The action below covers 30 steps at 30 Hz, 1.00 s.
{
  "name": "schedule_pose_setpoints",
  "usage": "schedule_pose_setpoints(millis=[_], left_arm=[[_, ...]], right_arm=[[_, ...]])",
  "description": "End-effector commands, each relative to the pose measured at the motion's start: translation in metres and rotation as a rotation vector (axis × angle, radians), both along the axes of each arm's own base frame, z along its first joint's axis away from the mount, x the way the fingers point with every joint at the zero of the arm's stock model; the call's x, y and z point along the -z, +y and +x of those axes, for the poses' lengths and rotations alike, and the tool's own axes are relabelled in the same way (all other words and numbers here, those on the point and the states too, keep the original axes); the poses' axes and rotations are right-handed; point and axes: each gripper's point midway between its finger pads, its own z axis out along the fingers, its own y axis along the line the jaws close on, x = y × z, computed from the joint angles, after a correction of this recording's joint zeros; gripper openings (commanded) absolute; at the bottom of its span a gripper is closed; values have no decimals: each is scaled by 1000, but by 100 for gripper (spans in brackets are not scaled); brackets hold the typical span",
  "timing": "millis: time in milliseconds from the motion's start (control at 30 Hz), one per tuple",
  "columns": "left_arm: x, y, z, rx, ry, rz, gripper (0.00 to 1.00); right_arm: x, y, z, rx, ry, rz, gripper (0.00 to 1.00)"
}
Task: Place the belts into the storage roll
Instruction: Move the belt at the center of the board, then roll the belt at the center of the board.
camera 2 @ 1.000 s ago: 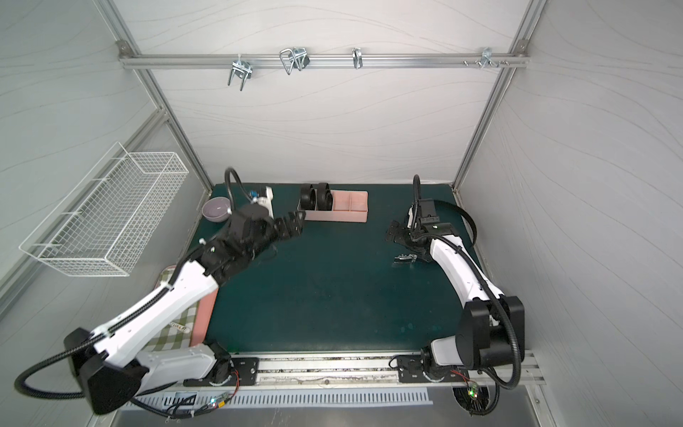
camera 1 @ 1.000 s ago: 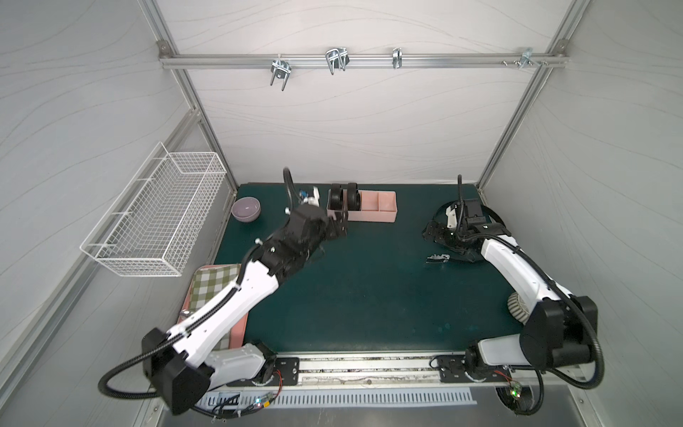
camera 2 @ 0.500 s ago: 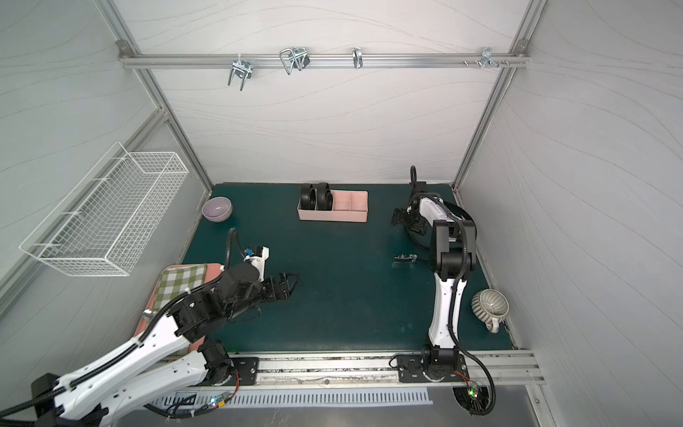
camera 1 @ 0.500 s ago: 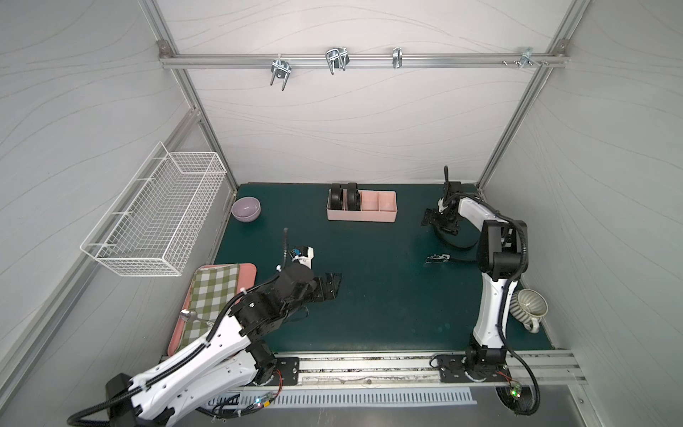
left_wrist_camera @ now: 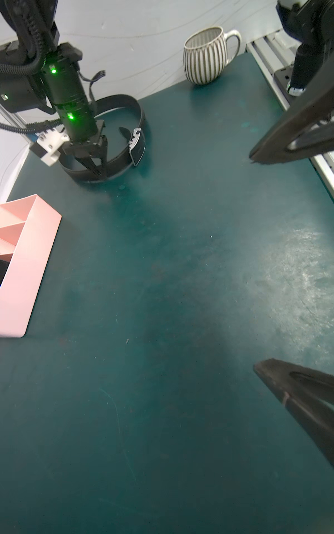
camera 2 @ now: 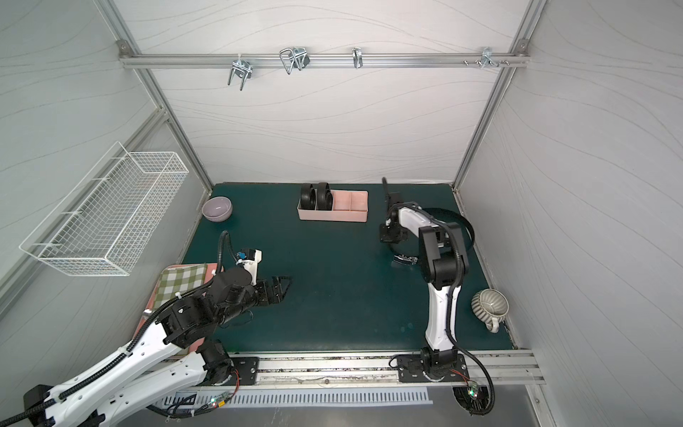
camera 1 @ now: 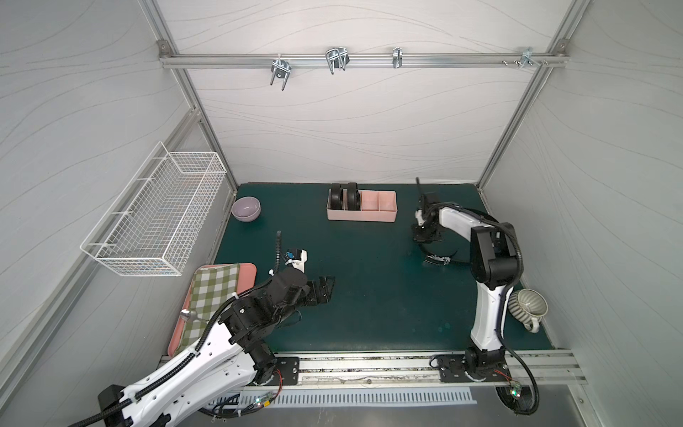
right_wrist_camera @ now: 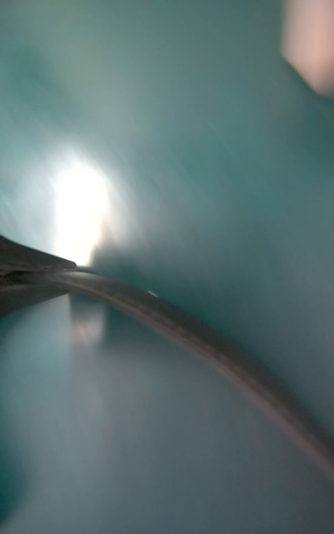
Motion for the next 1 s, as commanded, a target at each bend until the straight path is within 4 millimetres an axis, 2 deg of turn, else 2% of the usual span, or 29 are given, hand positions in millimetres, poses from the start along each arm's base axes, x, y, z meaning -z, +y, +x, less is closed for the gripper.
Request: schedule_pose_setpoints(millis=[0, 100, 167, 267, 300, 367, 400, 467, 533, 633, 767, 867, 967], left_arm=[[-20, 16, 6, -51, -30, 10, 99], [-24, 27, 6, -74, -7, -3, 99], [-30, 36, 5, -97, -25, 12, 99], [-40, 51, 2, -141, -61, 40, 99], [-42, 55, 1, -155, -71, 44, 99], [-45, 60, 0, -169, -85, 42, 99], [-46, 60, -1, -171, -86, 37, 99], [-42, 59, -2, -168, -73, 32, 99], [-36, 53, -2, -150, -57, 21, 99], [-26, 39, -2, -83, -32, 2, 98], [-5, 4, -10, 99, 68, -15, 93], [15, -30, -23, 265, 143, 1, 92], [25, -66, -43, 430, 181, 54, 92]], right_arm=[[-30, 80, -79, -146, -9, 86, 0], [-30, 142, -164, -237, 33, 176, 0], [-34, 174, -215, -305, 36, 209, 0], [-44, 214, -280, -472, 28, 255, 0], [-46, 219, -296, -516, 24, 251, 2], [-45, 211, -312, -540, 28, 191, 12], [-46, 202, -314, -533, 24, 168, 24], [-53, 183, -309, -512, -11, 151, 43], [-69, 162, -290, -453, -50, 169, 60], [-98, 124, -251, -315, -90, 215, 71], [-129, 62, -192, -78, -163, 250, 89], [-132, 26, -151, 84, -122, 315, 99], [-127, -1, -116, 194, -93, 353, 99]])
